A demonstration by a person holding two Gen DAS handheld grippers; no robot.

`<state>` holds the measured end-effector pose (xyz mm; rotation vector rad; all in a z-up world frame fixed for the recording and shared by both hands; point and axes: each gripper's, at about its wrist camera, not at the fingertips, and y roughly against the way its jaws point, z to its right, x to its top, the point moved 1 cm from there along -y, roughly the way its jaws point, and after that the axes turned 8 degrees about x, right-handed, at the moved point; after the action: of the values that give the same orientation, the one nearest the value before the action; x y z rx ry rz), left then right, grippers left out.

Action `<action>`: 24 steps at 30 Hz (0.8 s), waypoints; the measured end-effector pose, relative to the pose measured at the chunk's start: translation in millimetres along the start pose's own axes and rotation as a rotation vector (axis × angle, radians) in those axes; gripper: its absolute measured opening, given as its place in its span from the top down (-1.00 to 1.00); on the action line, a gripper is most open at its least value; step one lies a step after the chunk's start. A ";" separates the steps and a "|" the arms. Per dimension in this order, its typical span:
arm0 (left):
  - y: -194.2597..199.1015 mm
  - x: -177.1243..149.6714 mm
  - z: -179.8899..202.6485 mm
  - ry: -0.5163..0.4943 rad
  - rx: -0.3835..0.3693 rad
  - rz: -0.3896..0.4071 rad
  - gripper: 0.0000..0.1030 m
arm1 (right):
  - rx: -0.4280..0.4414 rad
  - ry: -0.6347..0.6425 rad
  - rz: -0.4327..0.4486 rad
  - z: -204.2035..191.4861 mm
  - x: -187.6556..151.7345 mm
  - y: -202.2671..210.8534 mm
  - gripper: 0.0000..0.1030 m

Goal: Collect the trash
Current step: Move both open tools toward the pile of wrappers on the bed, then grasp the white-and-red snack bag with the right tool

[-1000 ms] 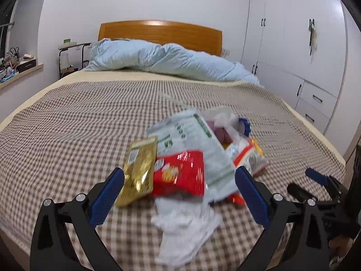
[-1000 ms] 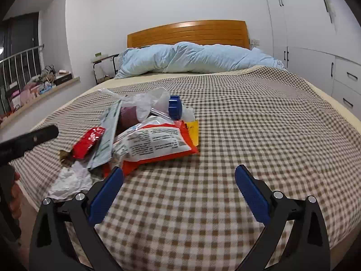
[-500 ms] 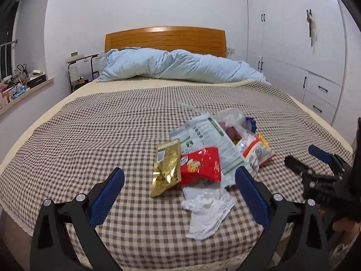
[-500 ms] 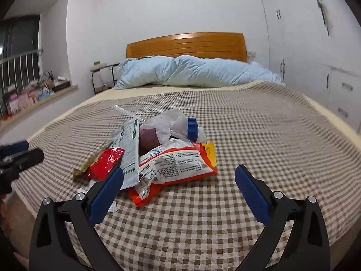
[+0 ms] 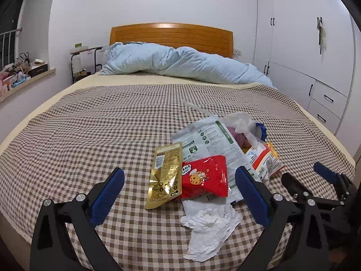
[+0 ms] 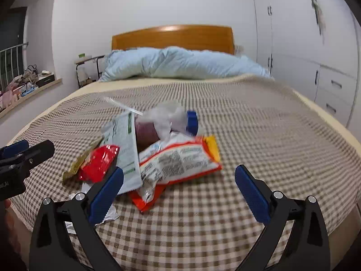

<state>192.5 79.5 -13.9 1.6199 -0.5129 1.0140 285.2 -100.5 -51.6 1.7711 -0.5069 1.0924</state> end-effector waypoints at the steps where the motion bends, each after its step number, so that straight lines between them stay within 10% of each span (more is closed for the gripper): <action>1: -1.8 -1.2 -1.2 0.003 -0.005 0.001 -0.85 | 0.002 -0.004 -0.003 -0.6 -1.9 -0.8 -0.84; 9: -18.3 -2.0 -16.4 0.053 -0.057 -0.033 -0.85 | -0.136 -0.014 -0.147 -2.6 -20.2 -44.7 -0.84; 24: -15.0 -1.8 -25.0 0.077 -0.070 -0.038 -0.85 | -0.104 -0.134 -0.114 -12.7 7.0 -73.7 -0.84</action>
<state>194.3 107.1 -23.0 1.5172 -0.4597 1.0146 336.9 -55.0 -81.4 1.7665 -0.5278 0.8576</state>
